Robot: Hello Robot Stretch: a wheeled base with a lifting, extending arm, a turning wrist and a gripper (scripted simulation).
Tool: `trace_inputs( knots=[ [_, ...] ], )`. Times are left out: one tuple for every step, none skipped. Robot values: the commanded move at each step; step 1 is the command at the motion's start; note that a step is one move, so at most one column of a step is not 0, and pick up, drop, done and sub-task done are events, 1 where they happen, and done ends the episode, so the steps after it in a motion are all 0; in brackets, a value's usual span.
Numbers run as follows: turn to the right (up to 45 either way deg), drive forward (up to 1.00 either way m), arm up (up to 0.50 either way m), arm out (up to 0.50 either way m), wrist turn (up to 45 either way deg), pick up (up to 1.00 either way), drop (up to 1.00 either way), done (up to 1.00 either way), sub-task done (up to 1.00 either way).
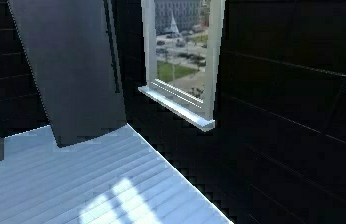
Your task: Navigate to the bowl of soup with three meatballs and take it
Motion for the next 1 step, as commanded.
trace_inputs(
  knots=[
    [0.0, 0.0, 0.0, 0.0, 45.0, 0.0, 0.0, 0.0, 0.0]
  ],
)
